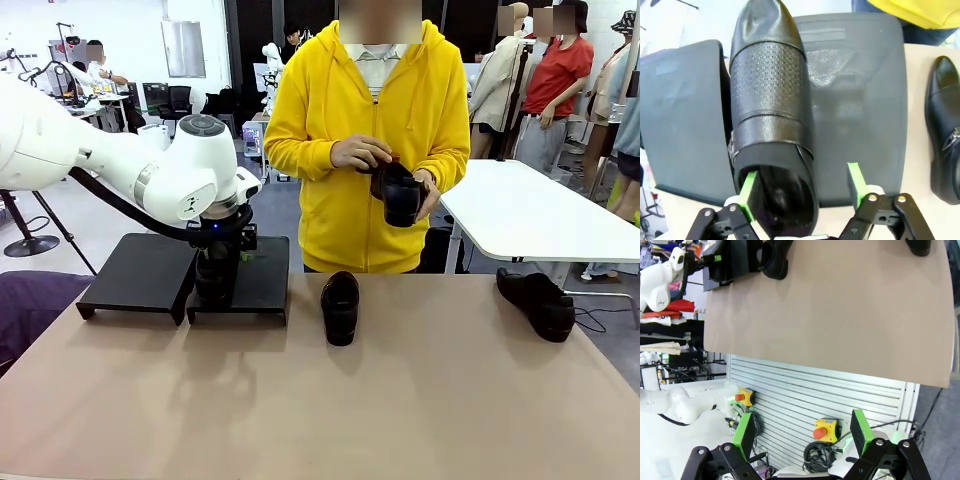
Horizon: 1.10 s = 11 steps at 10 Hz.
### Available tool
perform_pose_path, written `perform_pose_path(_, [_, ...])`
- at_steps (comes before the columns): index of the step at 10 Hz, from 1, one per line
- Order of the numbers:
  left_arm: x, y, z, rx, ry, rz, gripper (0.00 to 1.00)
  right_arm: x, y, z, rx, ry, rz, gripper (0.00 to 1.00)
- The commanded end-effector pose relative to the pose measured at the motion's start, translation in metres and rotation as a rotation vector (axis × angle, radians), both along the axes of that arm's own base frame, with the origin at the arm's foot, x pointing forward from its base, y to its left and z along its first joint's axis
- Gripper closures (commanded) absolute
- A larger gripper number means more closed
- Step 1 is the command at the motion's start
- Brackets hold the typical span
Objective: Organize the shoes by placing them on the stand.
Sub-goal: Place the Shoe from the middle of the table onto the Shoes Stand.
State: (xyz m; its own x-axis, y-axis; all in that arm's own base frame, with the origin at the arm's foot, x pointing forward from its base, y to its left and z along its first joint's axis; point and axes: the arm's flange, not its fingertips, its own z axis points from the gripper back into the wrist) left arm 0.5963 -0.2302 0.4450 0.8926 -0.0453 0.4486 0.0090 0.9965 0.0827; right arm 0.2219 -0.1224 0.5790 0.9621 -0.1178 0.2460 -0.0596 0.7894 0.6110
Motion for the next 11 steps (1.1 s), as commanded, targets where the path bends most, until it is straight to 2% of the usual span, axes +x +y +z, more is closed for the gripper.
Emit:
perform_pose_path(1, [-0.030, 0.002, 0.021, 0.013, 0.018, -0.012, 0.00, -0.001, -0.001, 0.003, -0.007, 0.003, 0.003, 0.00])
perform_pose_path(3, [-0.077, 0.011, 0.061, -0.028, 0.072, -0.056, 0.00, -0.001, -0.001, 0.003, -0.007, 0.003, 0.003, 0.00])
perform_pose_path(4, [-0.109, 0.021, 0.083, -0.045, 0.156, -0.084, 0.00, -0.001, -0.001, 0.003, -0.007, 0.003, 0.003, 0.00])
perform_pose_path(5, [-0.148, 0.039, 0.106, -0.117, 0.308, -0.189, 0.00, -0.001, -0.001, 0.003, -0.007, 0.003, 0.003, 0.00])
perform_pose_path(6, [-0.181, 0.062, 0.120, -0.167, 0.403, -0.313, 0.00, -0.001, -0.001, 0.003, -0.007, 0.003, 0.003, 0.00])
perform_pose_path(8, [-0.251, 0.107, 0.130, -0.307, 0.396, -0.336, 0.00, -0.001, -0.001, 0.003, -0.007, 0.003, 0.003, 0.00])
perform_pose_path(9, [-0.298, 0.130, 0.124, -0.424, 0.352, -0.374, 0.00, -0.001, -0.001, 0.003, -0.007, 0.003, 0.003, 0.00])
perform_pose_path(10, [-0.335, 0.152, 0.110, -0.548, 0.296, -0.310, 0.00, -0.001, -0.001, 0.003, -0.007, 0.003, 0.003, 0.00])
perform_pose_path(11, [-0.365, 0.172, 0.094, -0.660, 0.256, -0.313, 0.00, -0.001, -0.001, 0.003, -0.007, 0.003, 0.003, 0.00])
